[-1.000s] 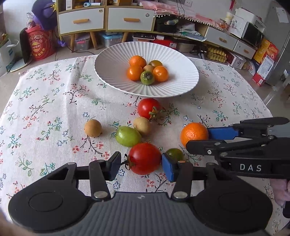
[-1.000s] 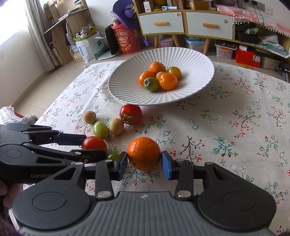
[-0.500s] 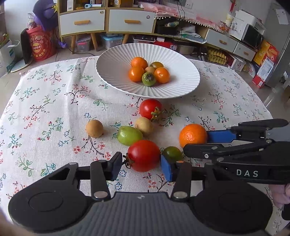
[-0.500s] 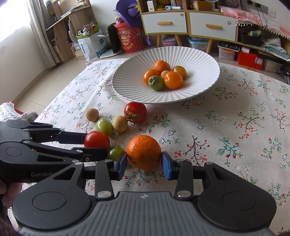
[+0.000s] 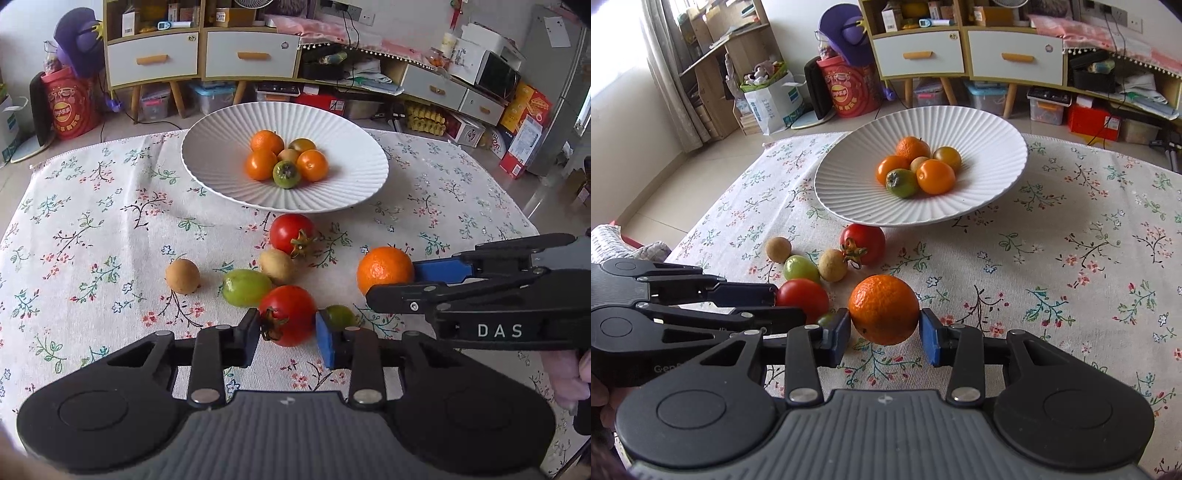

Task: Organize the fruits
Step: 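Carry the red tomato and tangerine into the white bowl and open both tools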

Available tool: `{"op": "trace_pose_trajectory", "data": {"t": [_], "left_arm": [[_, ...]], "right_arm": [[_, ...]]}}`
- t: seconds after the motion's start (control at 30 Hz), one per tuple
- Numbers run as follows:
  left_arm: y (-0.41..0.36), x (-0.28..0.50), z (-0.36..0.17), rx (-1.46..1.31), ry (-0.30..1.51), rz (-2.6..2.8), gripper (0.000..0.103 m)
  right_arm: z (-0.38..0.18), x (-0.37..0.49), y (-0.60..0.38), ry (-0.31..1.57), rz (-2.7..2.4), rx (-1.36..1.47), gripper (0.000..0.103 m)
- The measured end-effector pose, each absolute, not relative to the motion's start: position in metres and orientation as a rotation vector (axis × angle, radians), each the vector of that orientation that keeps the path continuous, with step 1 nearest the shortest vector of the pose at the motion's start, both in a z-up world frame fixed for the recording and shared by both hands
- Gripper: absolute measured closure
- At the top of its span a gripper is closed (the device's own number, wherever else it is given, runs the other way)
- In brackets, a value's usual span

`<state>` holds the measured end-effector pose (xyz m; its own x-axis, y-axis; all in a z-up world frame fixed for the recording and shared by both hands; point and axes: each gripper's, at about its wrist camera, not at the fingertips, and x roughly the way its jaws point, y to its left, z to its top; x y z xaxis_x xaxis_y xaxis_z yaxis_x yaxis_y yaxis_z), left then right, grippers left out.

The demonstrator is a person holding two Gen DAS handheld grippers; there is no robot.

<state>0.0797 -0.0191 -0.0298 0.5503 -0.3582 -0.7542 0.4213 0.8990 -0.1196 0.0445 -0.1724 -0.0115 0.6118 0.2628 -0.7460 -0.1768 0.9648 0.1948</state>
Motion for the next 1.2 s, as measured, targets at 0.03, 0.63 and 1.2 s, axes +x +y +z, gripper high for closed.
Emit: {"op": "trace_pose_trajectory", "data": {"t": [0.03,0.63,1.2], "left_arm": [[-0.020,0.080,-0.032,0.082,0.875,-0.461,0.072],[-0.024,0.086,-0.039,0.098,0.858,-0.436,0.070],[-0.027,0.100,-0.007,0.035,0.759,-0.419,0.070]], "right_arm": [[-0.012,0.045,-0.172,0.880,0.254,0.102,0.066],[-0.010,0.043,-0.171,0.869,0.252,0.100,0.066],[0.022,0.064,-0.185,0.760,0.202,0.203,0.066]]}}
